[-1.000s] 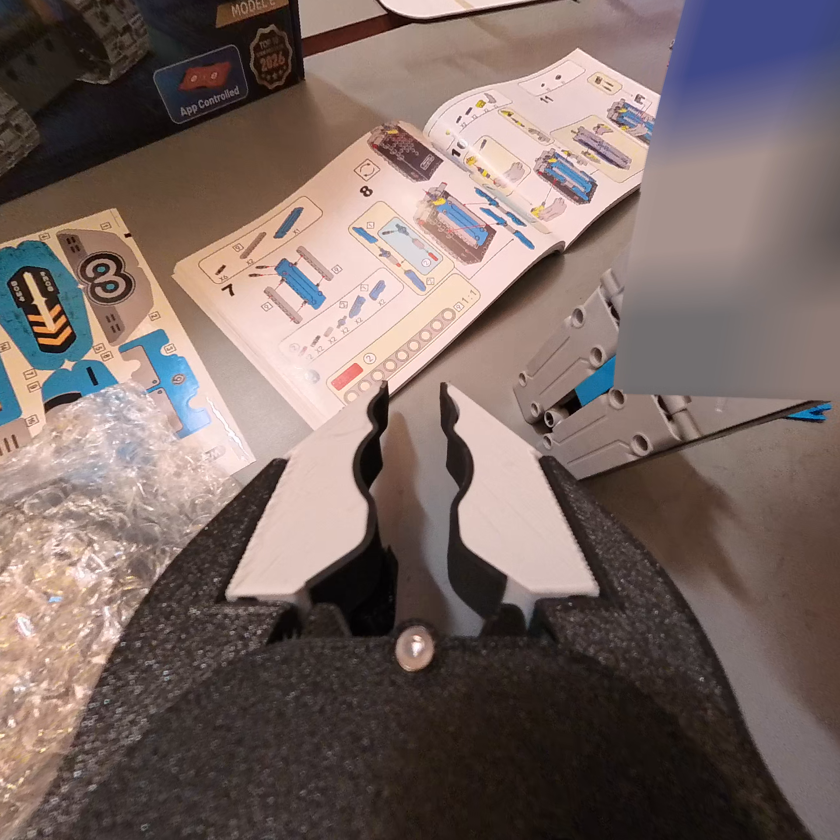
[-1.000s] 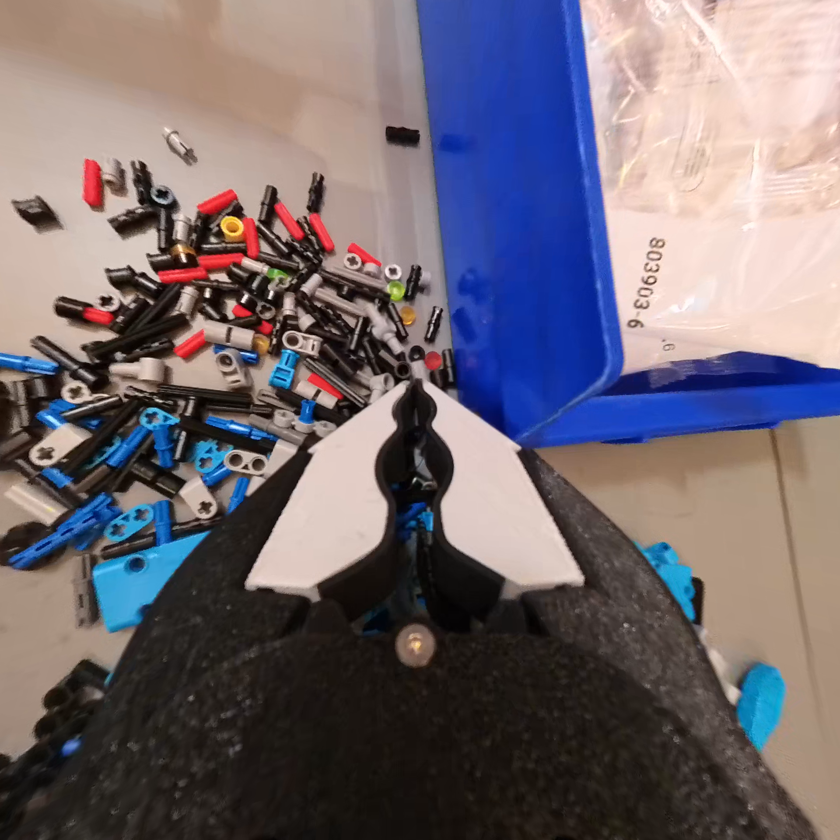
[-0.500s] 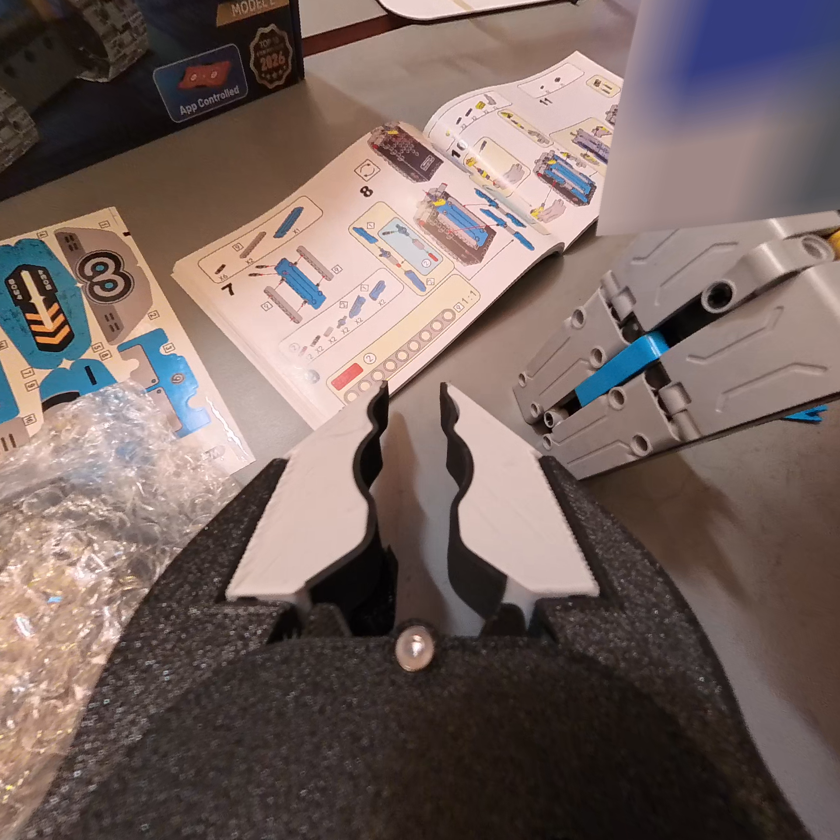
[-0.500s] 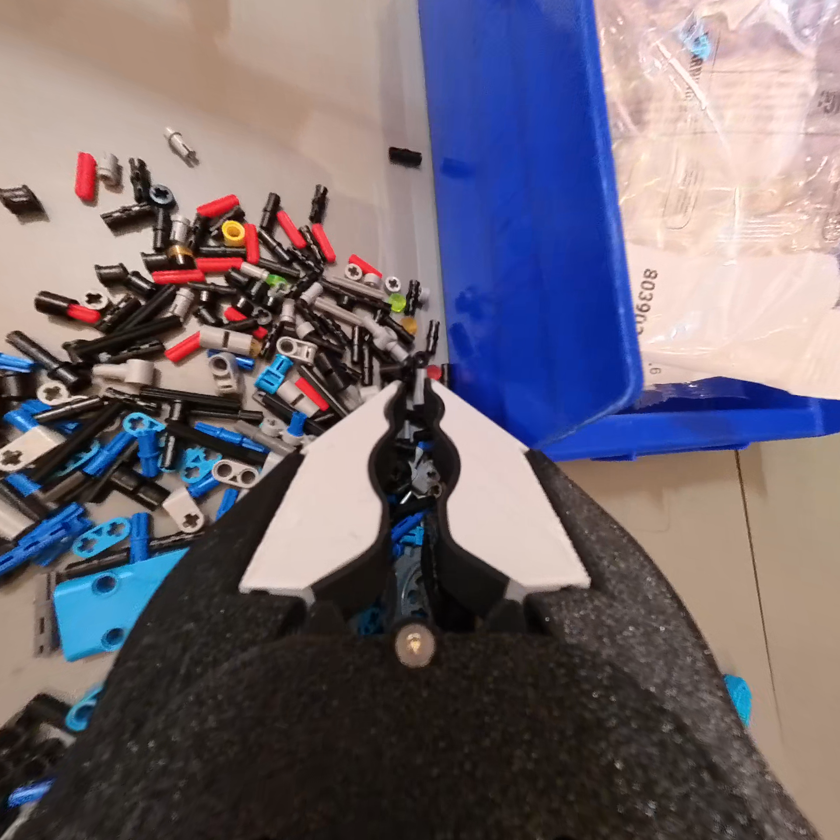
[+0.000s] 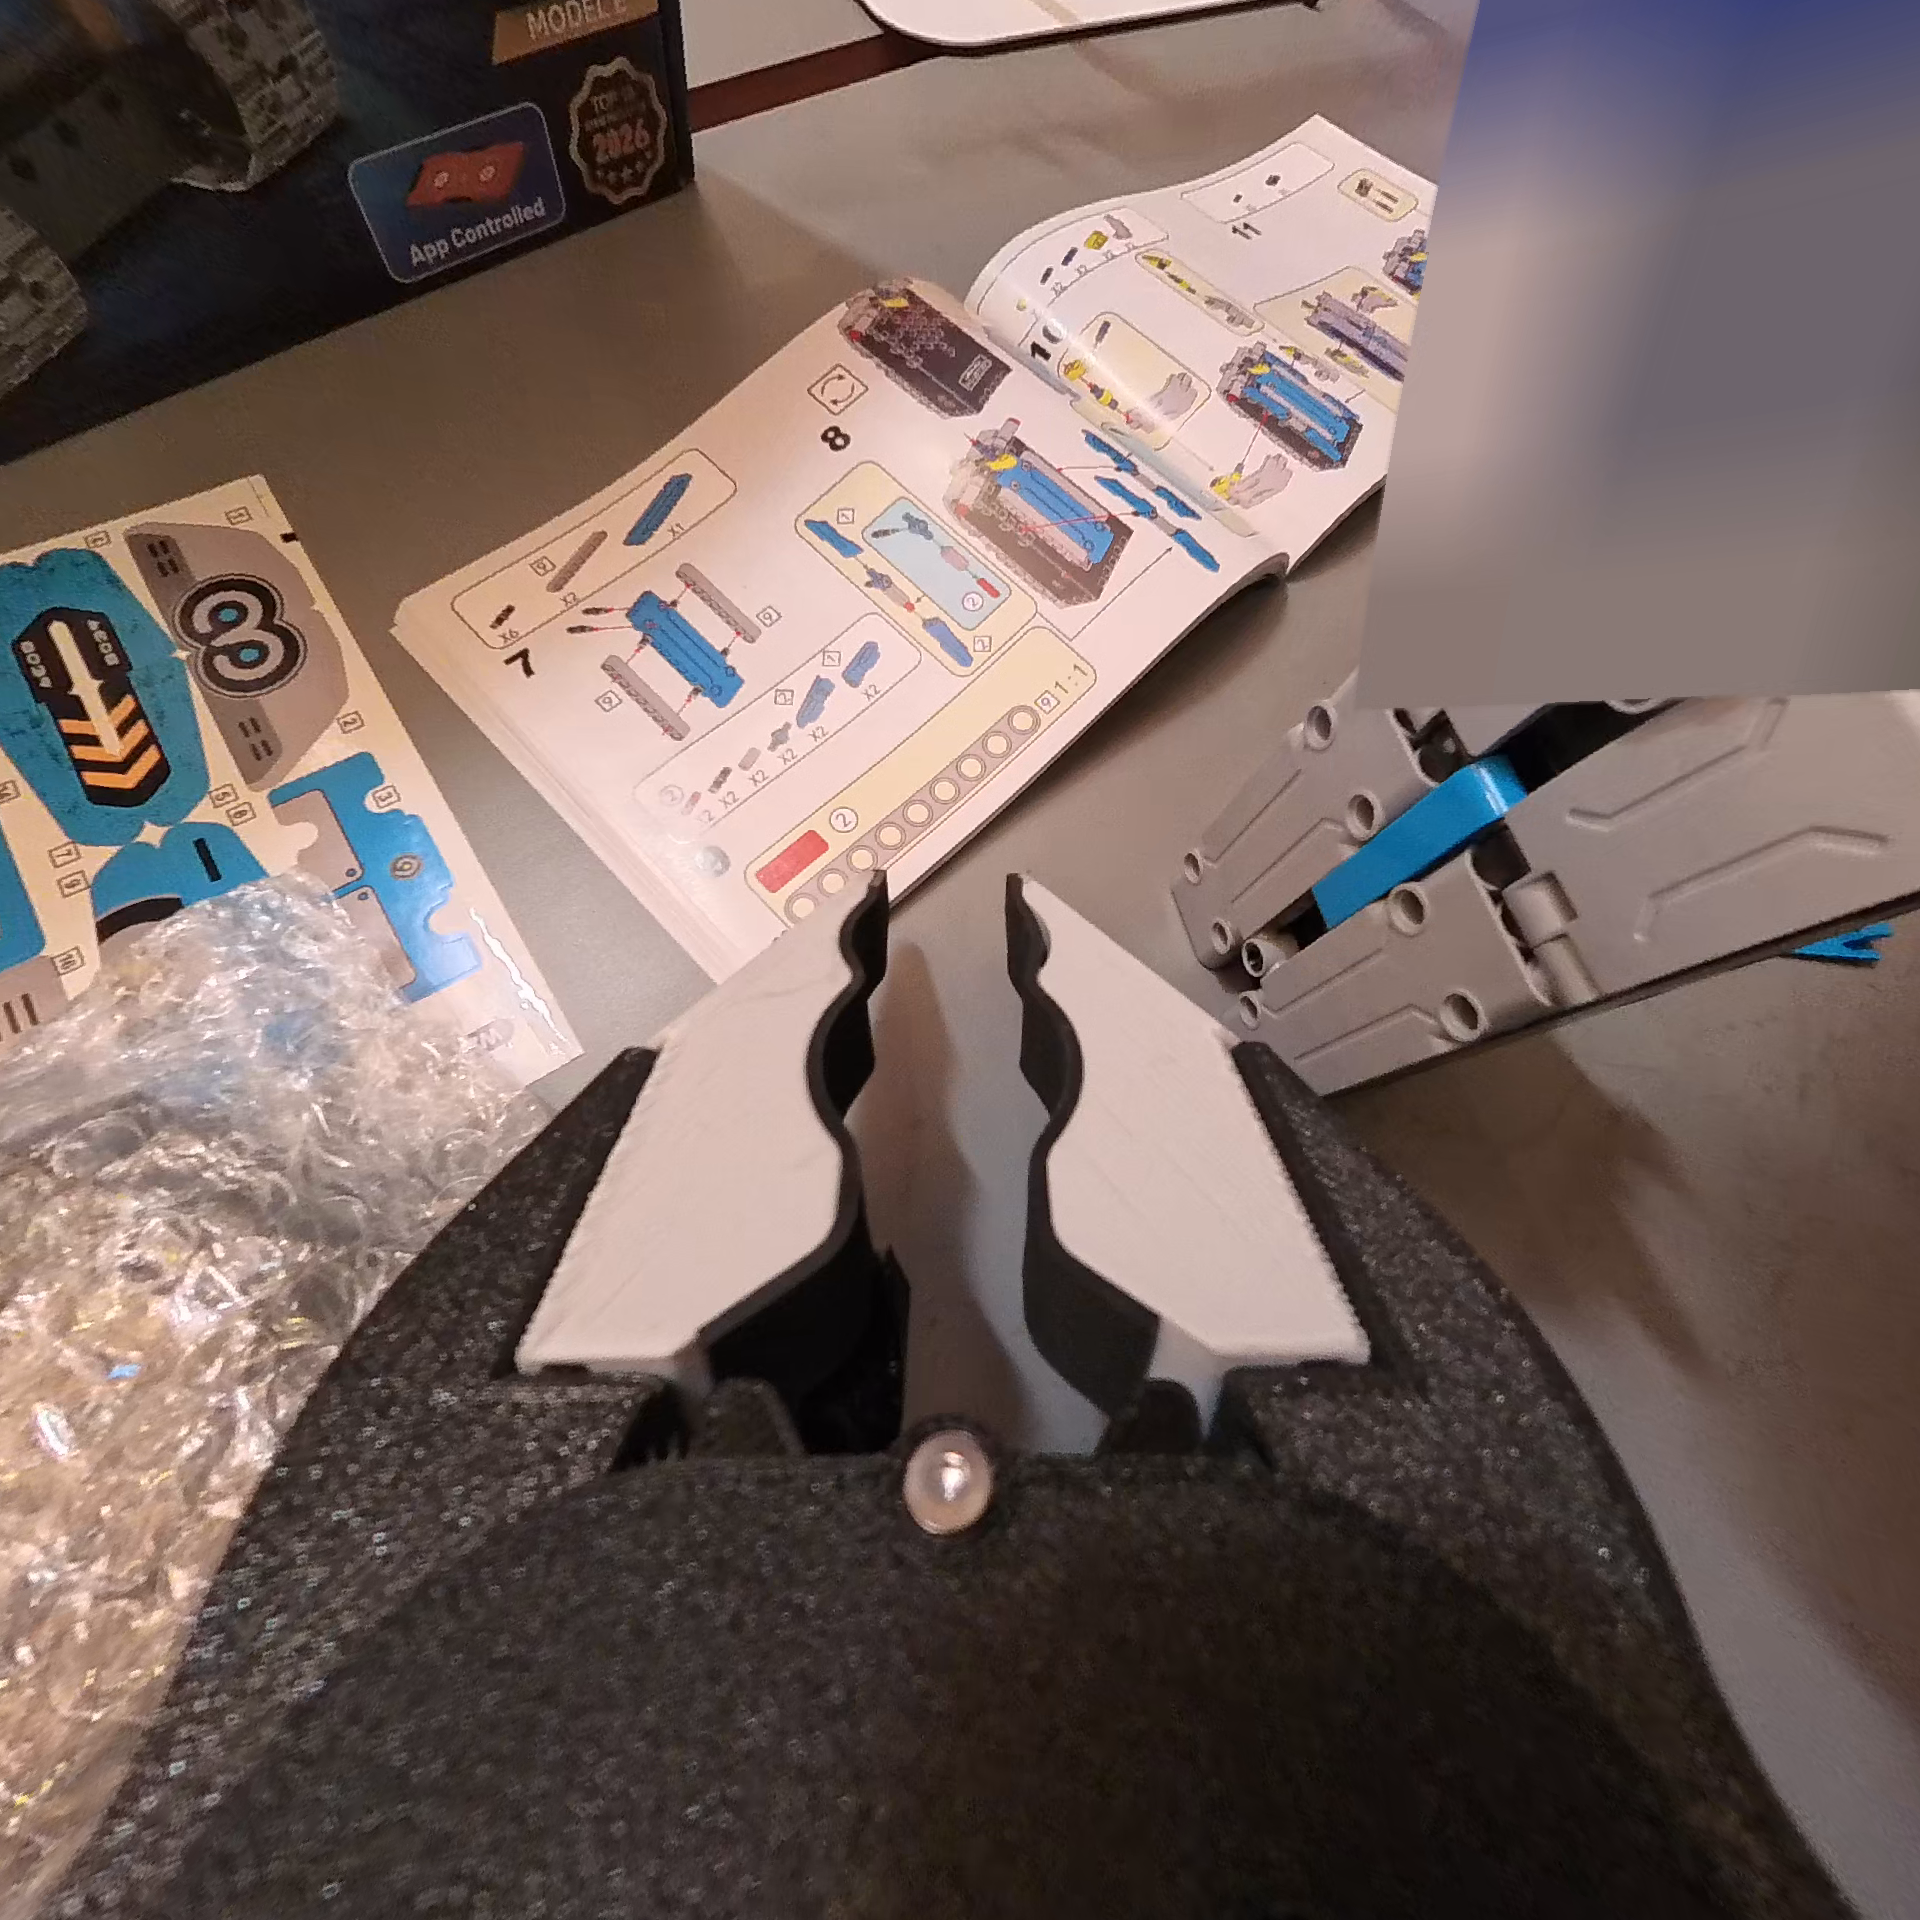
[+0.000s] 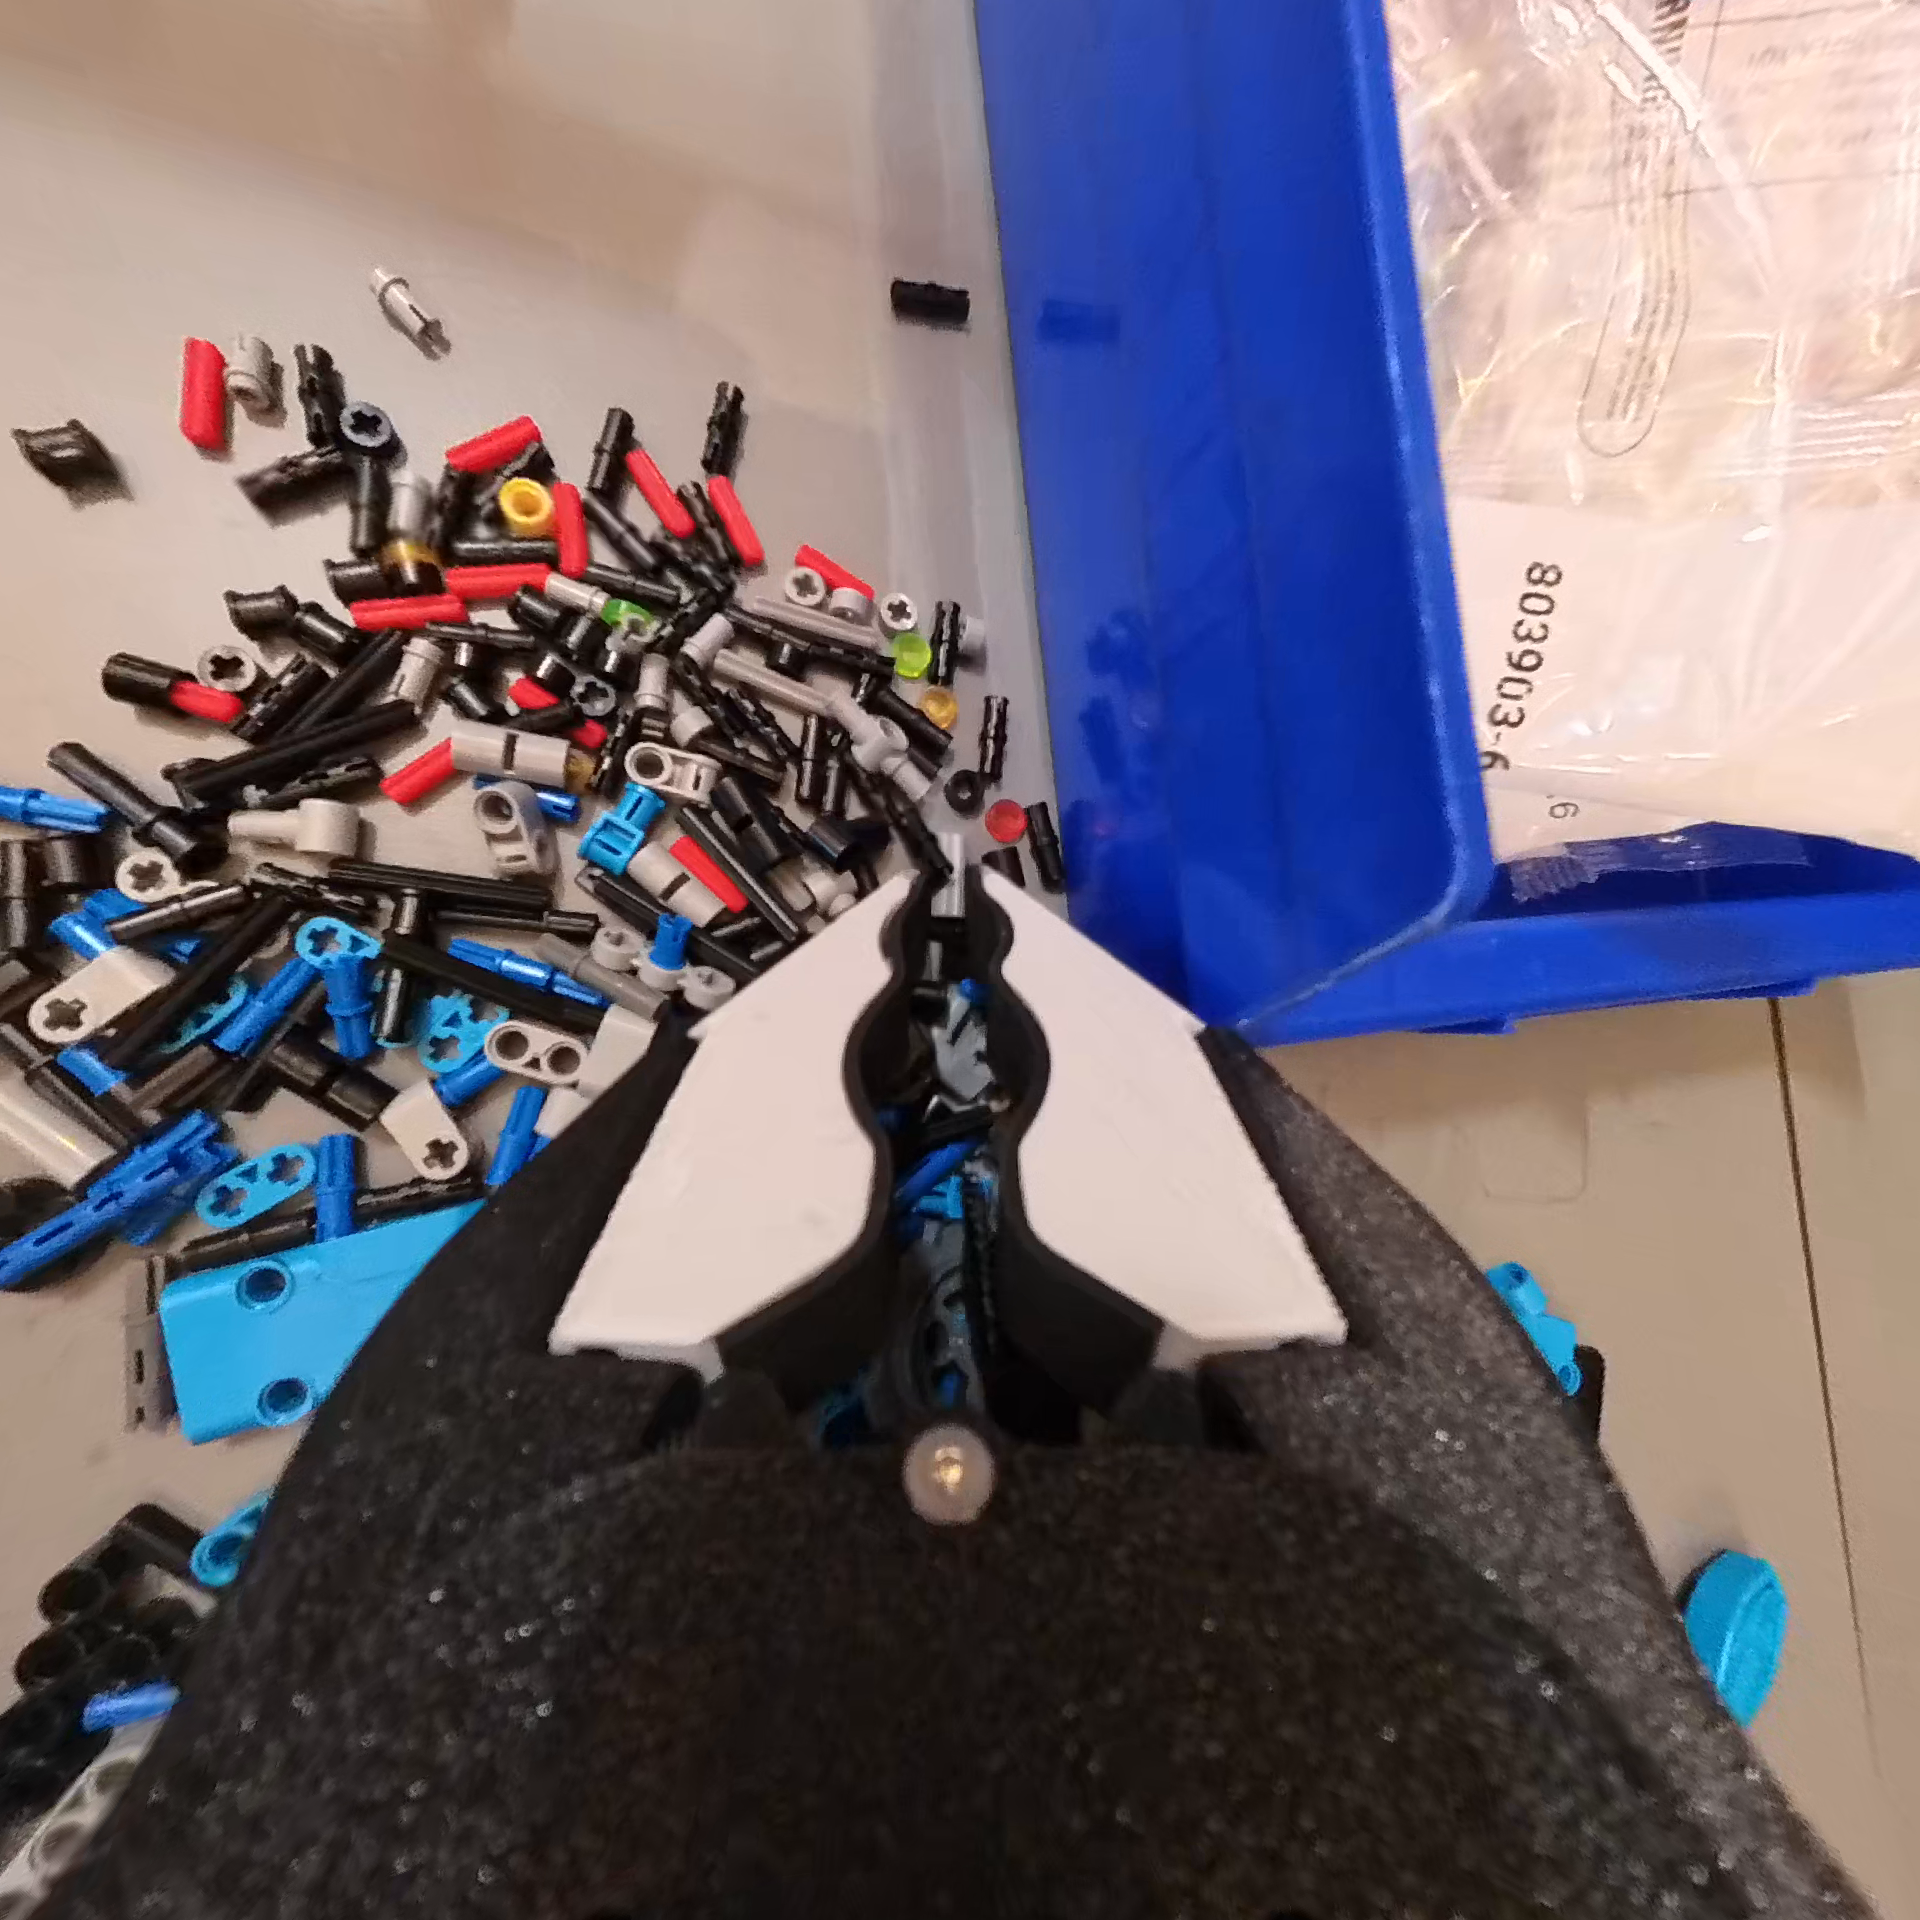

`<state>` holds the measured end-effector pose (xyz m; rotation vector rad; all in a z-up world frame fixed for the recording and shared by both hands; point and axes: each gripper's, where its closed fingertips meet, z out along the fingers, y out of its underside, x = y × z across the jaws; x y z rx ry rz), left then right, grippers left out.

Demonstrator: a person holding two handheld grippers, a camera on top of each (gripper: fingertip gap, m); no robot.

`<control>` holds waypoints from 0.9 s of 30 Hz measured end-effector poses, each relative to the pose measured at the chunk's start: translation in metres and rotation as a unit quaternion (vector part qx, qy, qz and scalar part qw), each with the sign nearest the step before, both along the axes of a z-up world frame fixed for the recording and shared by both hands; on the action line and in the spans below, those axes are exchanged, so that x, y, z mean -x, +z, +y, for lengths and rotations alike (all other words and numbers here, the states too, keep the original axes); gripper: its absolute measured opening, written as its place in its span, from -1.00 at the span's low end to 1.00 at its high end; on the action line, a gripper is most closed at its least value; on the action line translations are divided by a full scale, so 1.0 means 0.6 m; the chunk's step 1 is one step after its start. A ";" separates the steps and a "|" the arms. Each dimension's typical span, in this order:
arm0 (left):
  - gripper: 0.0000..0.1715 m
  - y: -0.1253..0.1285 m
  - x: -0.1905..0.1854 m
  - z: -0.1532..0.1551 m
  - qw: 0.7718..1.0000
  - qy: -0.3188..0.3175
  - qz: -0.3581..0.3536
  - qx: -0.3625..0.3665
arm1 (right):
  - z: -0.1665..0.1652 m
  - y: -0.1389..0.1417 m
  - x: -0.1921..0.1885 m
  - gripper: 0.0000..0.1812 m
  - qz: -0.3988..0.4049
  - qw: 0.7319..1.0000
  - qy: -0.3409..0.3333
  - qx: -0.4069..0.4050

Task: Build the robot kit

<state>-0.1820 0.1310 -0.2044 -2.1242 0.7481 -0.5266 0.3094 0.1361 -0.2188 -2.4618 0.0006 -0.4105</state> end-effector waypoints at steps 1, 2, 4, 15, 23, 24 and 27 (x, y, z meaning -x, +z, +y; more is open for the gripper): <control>-0.75 0.000 0.000 0.000 1.000 0.000 0.000 0.000 | -0.002 0.004 -0.001 -0.94 -0.003 1.000 0.000 0.000; -0.75 0.000 0.000 0.000 1.000 0.000 0.000 0.000 | -0.003 0.012 0.002 -0.94 -0.002 1.000 0.003 -0.008; -0.75 0.000 0.000 0.000 1.000 0.000 0.001 0.000 | 0.002 0.034 0.026 -0.93 0.027 0.999 0.022 -0.036; -0.75 0.001 0.000 0.000 1.000 0.001 0.002 -0.005 | -0.026 0.164 0.249 -0.93 0.440 0.868 0.202 -0.109; -0.75 0.009 0.000 -0.001 1.000 -0.001 0.001 -0.022 | -0.145 0.293 0.438 -0.93 0.668 0.622 0.402 -0.074; -0.75 0.011 0.000 -0.002 1.000 -0.002 0.000 -0.025 | -0.150 0.261 0.452 -0.93 0.613 0.671 0.413 -0.056; -0.75 0.013 -0.001 -0.003 1.000 -0.005 -0.003 -0.028 | -0.171 0.115 0.470 -0.93 0.338 0.817 0.466 0.029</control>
